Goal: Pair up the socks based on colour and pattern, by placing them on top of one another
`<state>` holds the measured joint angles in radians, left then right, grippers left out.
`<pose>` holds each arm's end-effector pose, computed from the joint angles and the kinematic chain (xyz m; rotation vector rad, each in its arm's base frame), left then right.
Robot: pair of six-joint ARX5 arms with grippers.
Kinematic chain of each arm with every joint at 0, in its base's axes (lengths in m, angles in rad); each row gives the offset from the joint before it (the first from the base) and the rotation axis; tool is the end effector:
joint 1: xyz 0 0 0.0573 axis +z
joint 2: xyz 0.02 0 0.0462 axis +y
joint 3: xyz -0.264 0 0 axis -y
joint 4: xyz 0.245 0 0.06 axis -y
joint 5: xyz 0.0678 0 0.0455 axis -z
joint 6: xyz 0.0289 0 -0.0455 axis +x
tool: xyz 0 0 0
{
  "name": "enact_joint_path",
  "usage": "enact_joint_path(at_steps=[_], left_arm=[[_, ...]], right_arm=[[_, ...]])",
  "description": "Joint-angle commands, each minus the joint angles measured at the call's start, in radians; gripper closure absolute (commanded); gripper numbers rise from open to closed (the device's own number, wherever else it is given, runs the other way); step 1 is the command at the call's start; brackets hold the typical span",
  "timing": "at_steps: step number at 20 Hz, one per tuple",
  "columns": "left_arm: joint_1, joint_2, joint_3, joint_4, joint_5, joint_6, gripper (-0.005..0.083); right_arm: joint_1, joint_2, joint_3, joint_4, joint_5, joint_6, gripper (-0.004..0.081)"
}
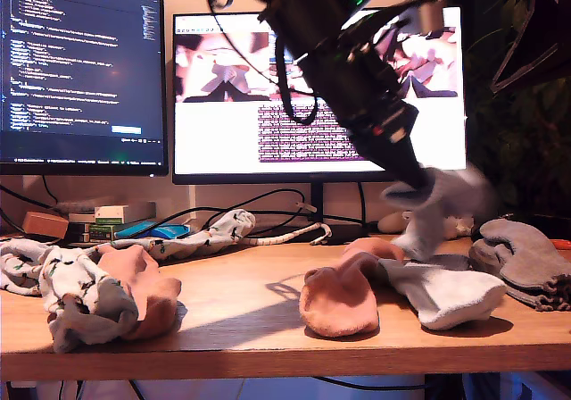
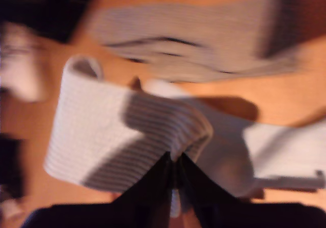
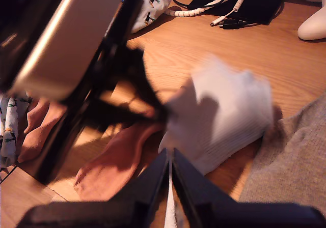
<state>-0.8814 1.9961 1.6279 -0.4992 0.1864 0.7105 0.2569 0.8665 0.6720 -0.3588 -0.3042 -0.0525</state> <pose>0.2766 -0.3439 0.2384 0.9103 0.4706 -1.2792 0.1740 0.0547 0.2661 -0.0365 0.5458 0.5611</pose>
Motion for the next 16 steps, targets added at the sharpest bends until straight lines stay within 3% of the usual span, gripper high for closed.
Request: enact_joint_path(at_steps=[1,6,8,12,16], left_arm=[[-0.012,-0.033,-0.007,-0.057,0.016,-0.034,0.0794],[-0.018,-0.033,-0.007,-0.193,0.028,-0.122,0.0794],[-0.016,-0.032,-0.007,-0.215,0.076,-0.185,0.0794],[-0.025,-0.032,-0.007,-0.194,0.158,-0.217,0.0785],[-0.031,-0.032,-0.007,-0.18,0.172,-0.24,0.0763]], right_arm=[[0.003,0.003,-0.019,0.01,0.0,0.005,0.0783],[0.003,0.003,-0.019,0.01,0.0,0.013,0.0782],[0.003,0.003,-0.019,0.01,0.0,0.026,0.0782],[0.003,0.003,-0.019,0.01,-0.001,0.026,0.0782],[0.003,0.003,-0.019,0.01,-0.005,0.028,0.0782]])
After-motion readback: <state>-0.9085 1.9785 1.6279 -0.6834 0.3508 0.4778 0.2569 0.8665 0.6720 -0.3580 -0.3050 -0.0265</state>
